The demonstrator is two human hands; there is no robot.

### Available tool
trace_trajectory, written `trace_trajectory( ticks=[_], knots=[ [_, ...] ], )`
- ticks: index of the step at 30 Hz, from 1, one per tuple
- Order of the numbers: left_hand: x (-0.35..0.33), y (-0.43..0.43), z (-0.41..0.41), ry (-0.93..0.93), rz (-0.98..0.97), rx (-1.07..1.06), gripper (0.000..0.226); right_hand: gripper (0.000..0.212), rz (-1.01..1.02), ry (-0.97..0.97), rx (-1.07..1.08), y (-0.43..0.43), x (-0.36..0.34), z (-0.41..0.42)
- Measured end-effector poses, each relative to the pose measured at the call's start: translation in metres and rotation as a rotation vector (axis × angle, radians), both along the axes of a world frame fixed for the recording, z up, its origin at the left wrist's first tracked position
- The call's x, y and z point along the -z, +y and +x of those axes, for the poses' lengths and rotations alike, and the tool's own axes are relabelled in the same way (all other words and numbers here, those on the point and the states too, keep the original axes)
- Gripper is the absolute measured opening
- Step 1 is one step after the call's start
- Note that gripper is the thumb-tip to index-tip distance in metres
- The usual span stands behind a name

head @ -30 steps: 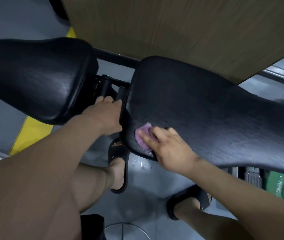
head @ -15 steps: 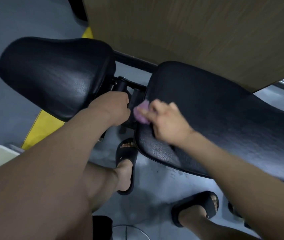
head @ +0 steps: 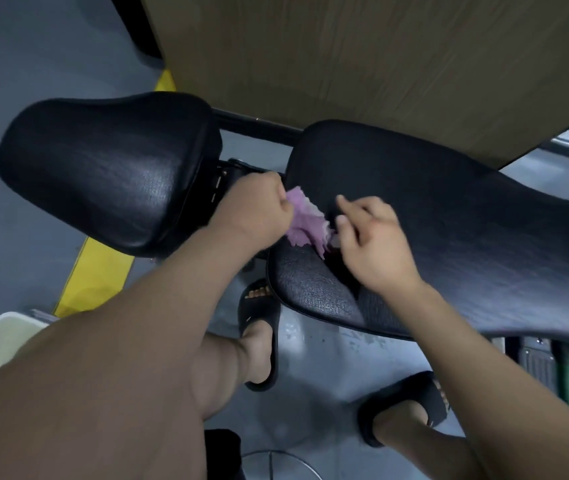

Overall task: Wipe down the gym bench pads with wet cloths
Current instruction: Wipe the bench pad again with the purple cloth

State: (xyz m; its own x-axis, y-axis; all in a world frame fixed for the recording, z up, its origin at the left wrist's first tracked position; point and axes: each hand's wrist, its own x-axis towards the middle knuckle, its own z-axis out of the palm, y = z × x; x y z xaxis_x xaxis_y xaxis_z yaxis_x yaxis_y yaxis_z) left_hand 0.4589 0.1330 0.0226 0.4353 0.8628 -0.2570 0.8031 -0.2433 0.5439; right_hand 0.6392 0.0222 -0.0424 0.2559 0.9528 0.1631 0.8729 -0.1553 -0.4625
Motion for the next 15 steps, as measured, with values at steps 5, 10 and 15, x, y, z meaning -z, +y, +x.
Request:
trace_trajectory(
  ticks=[5, 10, 15],
  knots=[
    [0.024, -0.049, 0.032, 0.186, 0.094, 0.181, 0.052, 0.047, -0.041, -0.100, 0.220, -0.020, 0.013, 0.019],
    [0.057, -0.036, 0.047, 0.296, -0.044, 0.028, 0.076, 0.047, -0.037, -0.189, 0.279, -0.017, 0.023, 0.014],
    [0.061, 0.023, 0.080, 0.101, -0.122, -0.120, 0.053, 0.048, -0.044, -0.218, 0.261, -0.017, 0.023, 0.015]
  ],
)
